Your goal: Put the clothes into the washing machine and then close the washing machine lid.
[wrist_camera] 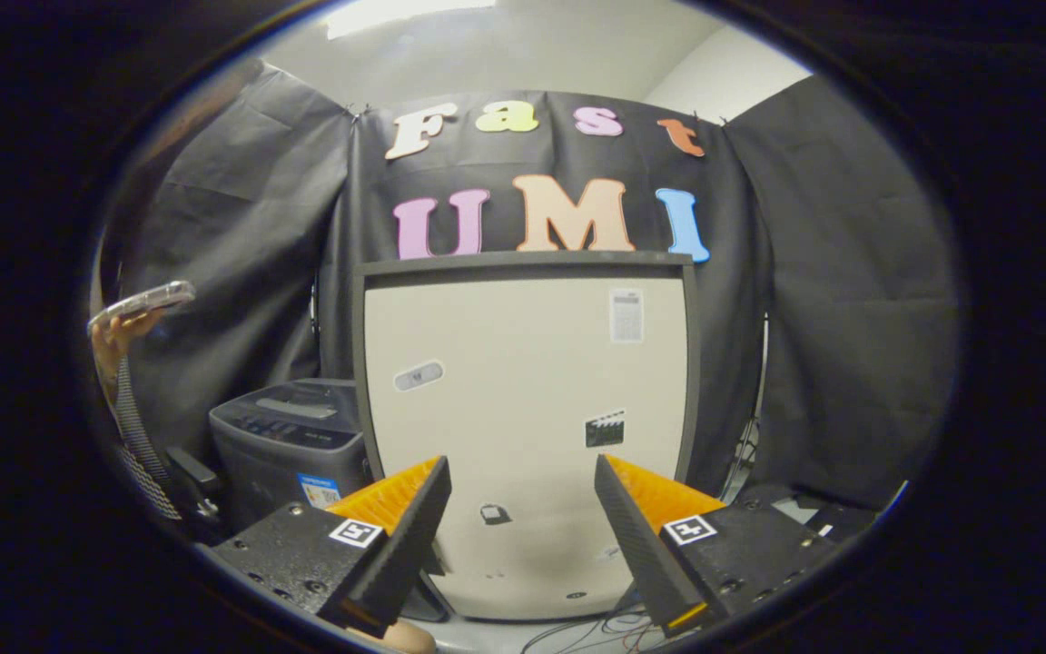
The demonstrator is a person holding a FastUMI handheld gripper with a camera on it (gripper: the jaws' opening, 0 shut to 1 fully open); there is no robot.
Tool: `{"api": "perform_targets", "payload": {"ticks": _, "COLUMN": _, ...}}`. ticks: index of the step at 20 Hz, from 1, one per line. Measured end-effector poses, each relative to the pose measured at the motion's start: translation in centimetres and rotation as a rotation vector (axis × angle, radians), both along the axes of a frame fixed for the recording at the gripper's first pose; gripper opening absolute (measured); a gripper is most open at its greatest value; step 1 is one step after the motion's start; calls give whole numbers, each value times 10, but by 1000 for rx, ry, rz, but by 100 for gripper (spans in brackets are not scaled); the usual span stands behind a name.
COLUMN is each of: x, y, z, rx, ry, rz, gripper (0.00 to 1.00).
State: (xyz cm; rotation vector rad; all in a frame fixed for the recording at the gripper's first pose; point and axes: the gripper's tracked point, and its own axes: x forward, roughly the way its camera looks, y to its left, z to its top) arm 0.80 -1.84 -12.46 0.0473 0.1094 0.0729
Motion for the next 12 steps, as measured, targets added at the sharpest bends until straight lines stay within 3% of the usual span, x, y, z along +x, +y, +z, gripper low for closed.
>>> {"api": "perform_targets", "payload": {"ticks": 5, "x": -19, "y": 18, "z": -7, "rx": -14, "ry": 22, "rz": 56, "gripper": 97}}
{"api": "perform_targets", "payload": {"ticks": 12, "x": -43, "y": 23, "z": -7, "rx": -1, "ry": 9, "rz": 69, "gripper": 97}}
